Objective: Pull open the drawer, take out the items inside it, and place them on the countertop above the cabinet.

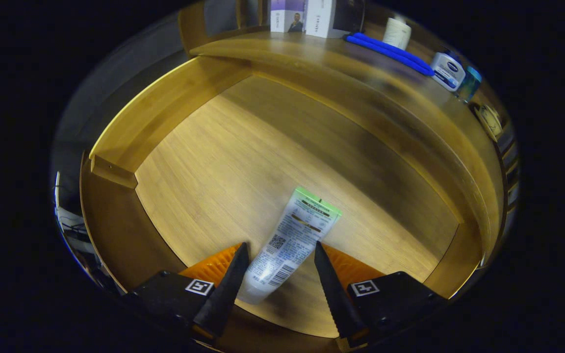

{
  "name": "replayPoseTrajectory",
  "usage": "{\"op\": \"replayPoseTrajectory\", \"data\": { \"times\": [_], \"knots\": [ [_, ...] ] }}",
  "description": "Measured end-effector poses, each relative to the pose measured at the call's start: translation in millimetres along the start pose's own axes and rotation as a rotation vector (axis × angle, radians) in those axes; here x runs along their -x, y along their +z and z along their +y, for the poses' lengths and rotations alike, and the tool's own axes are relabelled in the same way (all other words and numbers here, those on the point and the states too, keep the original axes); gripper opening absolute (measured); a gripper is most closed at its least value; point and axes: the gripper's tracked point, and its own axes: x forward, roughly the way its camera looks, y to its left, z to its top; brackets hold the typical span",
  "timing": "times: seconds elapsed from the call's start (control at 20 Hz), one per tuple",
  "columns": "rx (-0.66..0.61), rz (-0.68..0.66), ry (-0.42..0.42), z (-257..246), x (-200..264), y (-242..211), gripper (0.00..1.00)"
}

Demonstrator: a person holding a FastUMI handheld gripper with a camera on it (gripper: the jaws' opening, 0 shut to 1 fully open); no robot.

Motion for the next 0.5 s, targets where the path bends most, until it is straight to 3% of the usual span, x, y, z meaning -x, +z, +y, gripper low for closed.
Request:
{"op": "replayPoseTrajectory", "data": {
  "times": [0.15,0.2,0.25,0.45,0.5],
  "knots": [
    [0.046,-0.031,-0.020,-3.8,2.4,3.9,0.56],
    [0.065,-0.043,-0.026,-3.3,4.1,4.5,0.55],
    [0.087,-0.050,-0.034,-4.0,0.0,5.4,0.41],
    [0.143,-0.097,-0.070,-5.6,5.1,15.8,0.40],
    [0.150,-0.102,-0.108,-12.0,3.6,15.1,0.29]
  ]
}}
